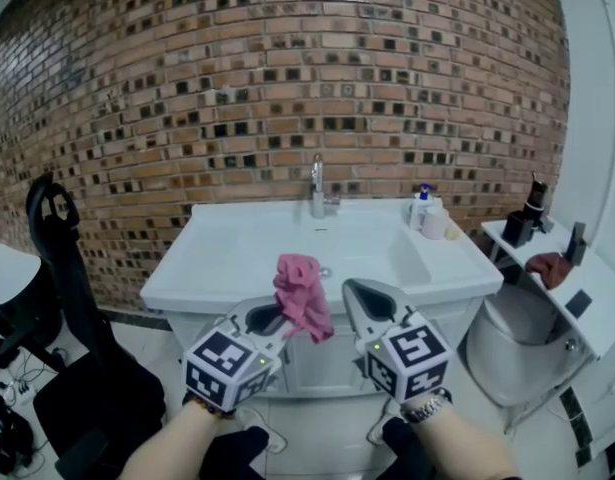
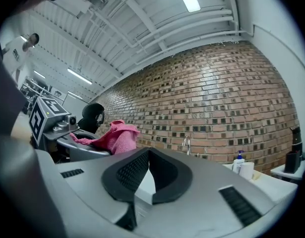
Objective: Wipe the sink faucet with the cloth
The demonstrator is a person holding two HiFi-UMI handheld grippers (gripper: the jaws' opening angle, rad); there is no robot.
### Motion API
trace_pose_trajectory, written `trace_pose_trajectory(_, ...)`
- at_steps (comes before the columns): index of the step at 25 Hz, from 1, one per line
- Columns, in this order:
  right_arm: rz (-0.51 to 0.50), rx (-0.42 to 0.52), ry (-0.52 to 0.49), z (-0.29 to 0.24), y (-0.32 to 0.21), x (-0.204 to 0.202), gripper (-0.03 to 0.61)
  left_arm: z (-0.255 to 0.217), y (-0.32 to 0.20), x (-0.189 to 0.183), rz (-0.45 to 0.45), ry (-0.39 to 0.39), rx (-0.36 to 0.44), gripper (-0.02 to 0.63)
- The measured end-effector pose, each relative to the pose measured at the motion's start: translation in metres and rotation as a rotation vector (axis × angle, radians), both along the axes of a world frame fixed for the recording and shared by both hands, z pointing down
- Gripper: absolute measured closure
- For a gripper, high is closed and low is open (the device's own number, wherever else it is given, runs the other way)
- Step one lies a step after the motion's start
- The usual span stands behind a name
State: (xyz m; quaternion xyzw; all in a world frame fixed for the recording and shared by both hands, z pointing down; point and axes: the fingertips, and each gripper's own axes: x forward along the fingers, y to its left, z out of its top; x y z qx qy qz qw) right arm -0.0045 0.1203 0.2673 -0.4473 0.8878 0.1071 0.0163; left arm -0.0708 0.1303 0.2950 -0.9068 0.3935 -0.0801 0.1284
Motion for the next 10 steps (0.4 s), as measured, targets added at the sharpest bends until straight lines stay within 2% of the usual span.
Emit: trace_pose_trajectory(10, -0.005, 0.01, -0.008, -0.002, 0.08, 0.008, 0.566, -0.002, 0.076, 0.008, -0.015, 0.008, 0.025, 0.569)
